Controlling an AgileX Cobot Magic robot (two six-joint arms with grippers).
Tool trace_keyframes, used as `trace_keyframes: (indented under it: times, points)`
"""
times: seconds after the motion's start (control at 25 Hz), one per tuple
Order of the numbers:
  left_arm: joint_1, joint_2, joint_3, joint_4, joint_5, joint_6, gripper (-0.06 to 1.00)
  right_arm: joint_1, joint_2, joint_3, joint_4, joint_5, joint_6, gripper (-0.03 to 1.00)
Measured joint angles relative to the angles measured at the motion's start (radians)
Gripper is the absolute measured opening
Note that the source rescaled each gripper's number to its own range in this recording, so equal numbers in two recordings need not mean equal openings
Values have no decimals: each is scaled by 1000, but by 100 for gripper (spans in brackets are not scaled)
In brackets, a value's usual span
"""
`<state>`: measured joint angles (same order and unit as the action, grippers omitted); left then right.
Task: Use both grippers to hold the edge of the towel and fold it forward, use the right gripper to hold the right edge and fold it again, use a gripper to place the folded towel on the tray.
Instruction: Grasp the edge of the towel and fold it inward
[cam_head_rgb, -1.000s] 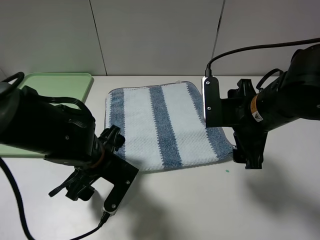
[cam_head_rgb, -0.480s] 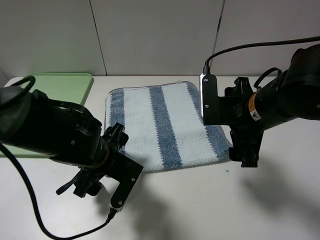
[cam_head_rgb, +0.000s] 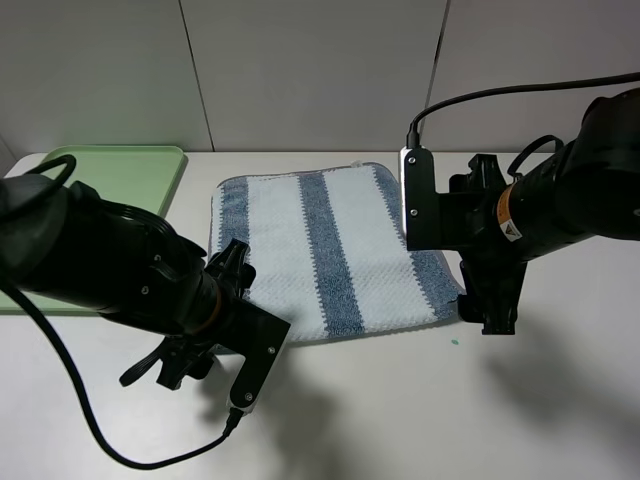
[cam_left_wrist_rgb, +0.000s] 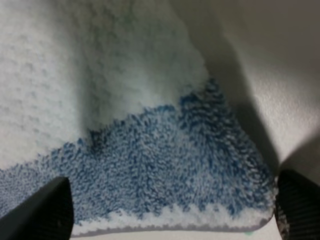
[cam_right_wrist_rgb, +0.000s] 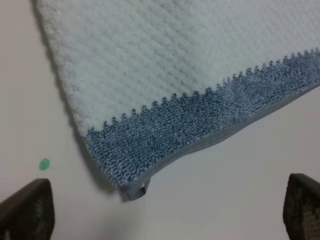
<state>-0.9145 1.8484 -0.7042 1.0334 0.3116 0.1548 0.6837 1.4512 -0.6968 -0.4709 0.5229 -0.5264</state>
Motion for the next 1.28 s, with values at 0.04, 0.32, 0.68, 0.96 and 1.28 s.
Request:
trace_keyframes:
  times: [0.04, 0.32, 0.68, 0.96, 1.28]
  points:
    - [0, 1, 0, 0, -2, -3, 77, 0, 0, 0, 0, 0, 0, 100]
    - [0, 7, 1, -7, -23, -56, 61, 0, 0, 0, 0, 0, 0, 100]
    - [0, 17, 4, -12, -46, -95, 32, 0, 0, 0, 0, -1, 0, 100]
    - [0, 17, 6, -12, -48, -97, 4, 0, 0, 0, 0, -1, -2, 100]
    - [0, 17, 6, -12, -31, -97, 0, 0, 0, 0, -8, -1, -107, 100]
